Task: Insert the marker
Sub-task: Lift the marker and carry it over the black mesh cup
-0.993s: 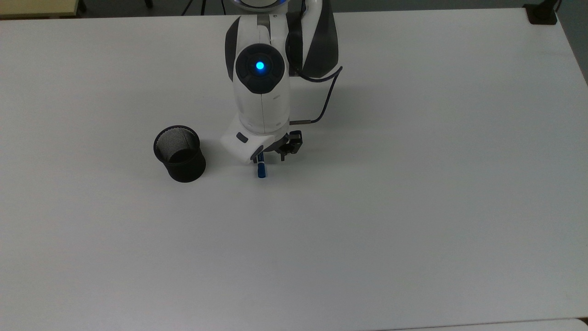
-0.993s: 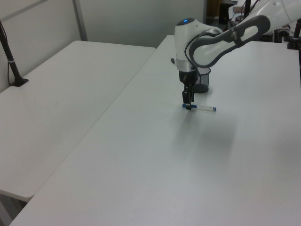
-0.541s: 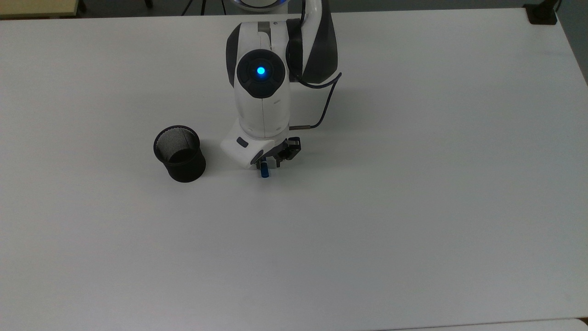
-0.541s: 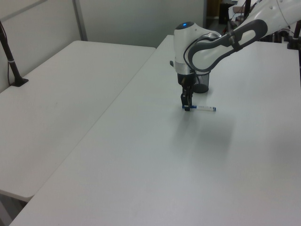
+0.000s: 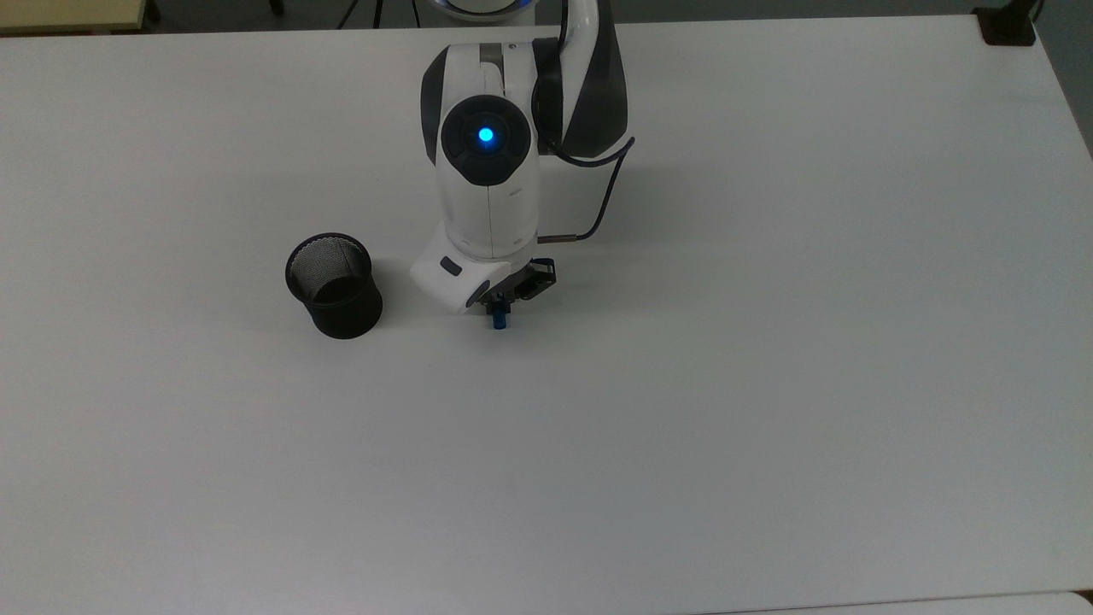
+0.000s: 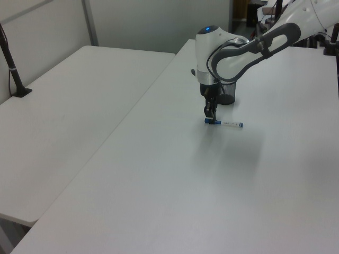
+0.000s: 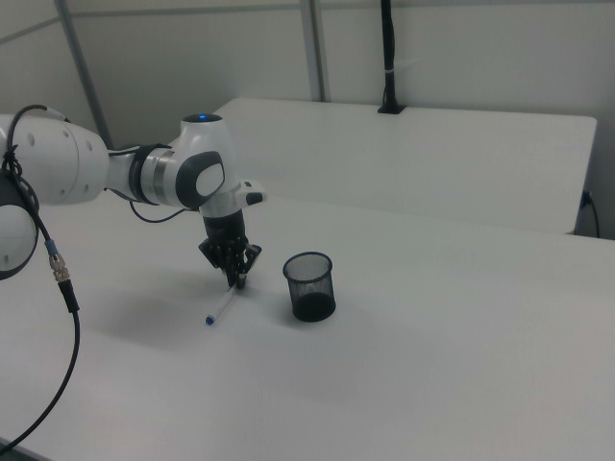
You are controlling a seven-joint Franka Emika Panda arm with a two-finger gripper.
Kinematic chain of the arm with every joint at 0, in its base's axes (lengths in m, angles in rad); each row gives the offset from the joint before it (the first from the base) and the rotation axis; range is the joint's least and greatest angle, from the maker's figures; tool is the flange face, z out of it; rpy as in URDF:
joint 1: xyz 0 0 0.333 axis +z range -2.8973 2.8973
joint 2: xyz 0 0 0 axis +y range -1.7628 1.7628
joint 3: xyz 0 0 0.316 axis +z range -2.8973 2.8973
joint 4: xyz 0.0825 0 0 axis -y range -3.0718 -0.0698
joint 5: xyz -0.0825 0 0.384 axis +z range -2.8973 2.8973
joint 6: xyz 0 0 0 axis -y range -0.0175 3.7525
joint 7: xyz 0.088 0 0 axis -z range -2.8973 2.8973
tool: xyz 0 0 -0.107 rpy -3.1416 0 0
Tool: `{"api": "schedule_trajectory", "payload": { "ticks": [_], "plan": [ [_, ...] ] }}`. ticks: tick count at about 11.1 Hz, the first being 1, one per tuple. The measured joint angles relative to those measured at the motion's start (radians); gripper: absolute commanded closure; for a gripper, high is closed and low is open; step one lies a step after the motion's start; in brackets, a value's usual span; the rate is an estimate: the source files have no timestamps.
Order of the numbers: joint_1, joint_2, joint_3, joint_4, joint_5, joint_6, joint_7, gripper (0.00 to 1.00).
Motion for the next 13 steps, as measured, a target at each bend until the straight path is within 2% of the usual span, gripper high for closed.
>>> {"api": "schedule_trajectory", "payload": {
  "ticks": [3, 5, 8, 11, 13],
  "plan": [
    [0.0, -0.008, -0.001, 0.05, 0.0, 0.003, 0.001, 1.0],
    [-0.003, -0.062, -0.012, 0.113, 0.0, 0.004, 0.004, 1.0],
    [-0.025, -0.165, -0.067, 0.138, 0.0, 0.004, 0.005, 1.0],
    [-0.07, -0.238, -0.11, 0.116, 0.01, 0.147, 0.005, 1.0],
    [-0.088, -0.289, -0.139, 0.005, 0.026, 0.354, 0.006, 1.0]
  ]
}}
